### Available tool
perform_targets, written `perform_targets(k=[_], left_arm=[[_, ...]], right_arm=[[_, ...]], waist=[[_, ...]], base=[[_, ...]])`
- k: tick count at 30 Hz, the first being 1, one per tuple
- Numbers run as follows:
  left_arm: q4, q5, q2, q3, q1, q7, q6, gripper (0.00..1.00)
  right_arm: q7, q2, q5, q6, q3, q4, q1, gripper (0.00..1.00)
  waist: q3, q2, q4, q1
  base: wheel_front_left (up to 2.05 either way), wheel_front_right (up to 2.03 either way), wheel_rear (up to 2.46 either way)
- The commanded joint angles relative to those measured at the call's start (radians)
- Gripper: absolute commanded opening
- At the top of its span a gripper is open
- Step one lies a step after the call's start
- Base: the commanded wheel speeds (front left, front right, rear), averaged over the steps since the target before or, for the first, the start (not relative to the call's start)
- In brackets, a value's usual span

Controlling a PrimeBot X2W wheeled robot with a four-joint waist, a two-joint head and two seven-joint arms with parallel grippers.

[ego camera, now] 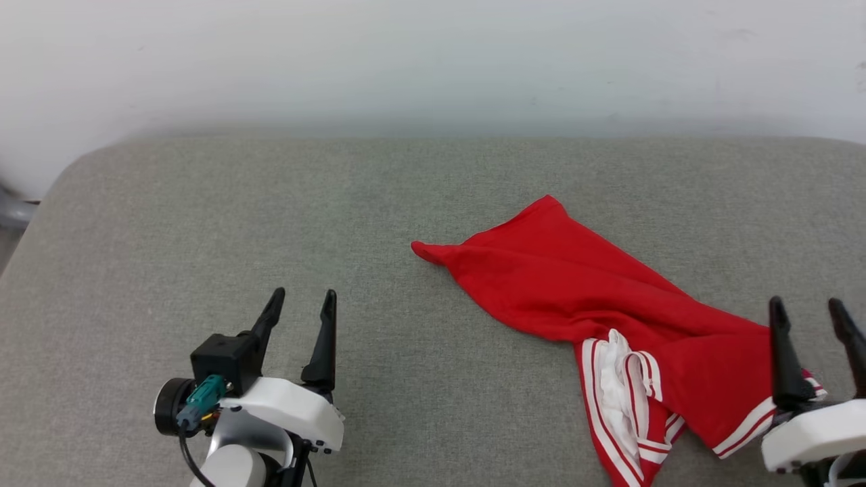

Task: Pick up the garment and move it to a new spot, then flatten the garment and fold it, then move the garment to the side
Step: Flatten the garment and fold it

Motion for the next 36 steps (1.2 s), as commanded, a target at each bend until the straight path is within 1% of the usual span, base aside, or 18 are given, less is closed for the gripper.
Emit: perform_targets(k=[1, 6, 10, 15, 21, 25, 28, 32, 35, 36], left_arm=[[-0.003, -0.003, 0.006, -0.006, 0.006, 0.014, 0.002, 1.0], [-0.007, 0.007, 0.003, -0.047, -0.047, 0.099, -0.01, 1.0], [0.002, 0.023, -0.017, -0.11, -0.119, 0.182, -0.039, 1.0], [0.028, 0.044, -0.06, -0.2, -0.224, 0.287, -0.085, 1.0], [0.104, 0.075, -0.087, -0.295, -0.342, 0.417, -0.146, 1.0], [0.172, 0.096, -0.083, -0.358, -0.416, 0.505, -0.186, 1.0], [0.227, 0.11, -0.069, -0.409, -0.466, 0.569, -0.207, 1.0], [0.296, 0.122, -0.037, -0.475, -0.533, 0.633, -0.223, 1.0], [0.358, 0.105, -0.009, -0.533, -0.563, 0.708, -0.227, 1.0], [0.378, 0.085, 0.001, -0.567, -0.561, 0.742, -0.228, 1.0]], right_arm=[[0.002, 0.01, -0.007, -0.001, 0.012, -0.025, 0.02, 1.0], [0.023, 0.032, -0.018, -0.001, 0.058, -0.12, 0.07, 1.0], [0.032, 0.041, -0.018, -0.001, 0.088, -0.171, 0.089, 1.0], [0.037, 0.049, -0.006, -0.001, 0.121, -0.188, 0.083, 1.0], [0.023, 0.051, 0.004, -0.001, 0.158, -0.177, 0.05, 1.0], [0.012, 0.051, 0.014, -0.001, 0.176, -0.164, 0.028, 1.0], [0.0, 0.051, 0.03, -0.001, 0.189, -0.152, 0.01, 1.0], [-0.021, 0.051, 0.051, -0.001, 0.204, -0.126, -0.01, 1.0], [-0.036, 0.051, 0.062, -0.001, 0.21, -0.109, -0.022, 1.0], [-0.043, 0.051, 0.063, -0.001, 0.211, -0.102, -0.023, 1.0]], waist=[[-0.006, -0.0001, -0.007, 0.0001], [0.002, -0.0001, -0.033, 0.0001], [0.031, -0.0001, -0.064, 0.0001], [0.075, -0.0001, -0.112, 0.0001], [0.131, -0.0001, -0.172, 0.0001], [0.171, -0.0001, -0.206, 0.0001], [0.203, -0.0001, -0.227, 0.0001], [0.236, -0.0001, -0.252, 0.0001], [0.251, -0.0001, -0.265, 0.0001], [0.254, -0.0001, -0.268, 0.0001]], base=[[0.0, 0.0, 0.0], [0.0, 0.0, 0.0], [0.0, 0.0, 0.0], [0.0, 0.0, 0.0], [0.0, 0.0, 0.0], [0.0, 0.0, 0.0], [0.0, 0.0, 0.0], [0.0, 0.0, 0.0], [0.0, 0.0, 0.0], [0.0, 0.0, 0.0]])
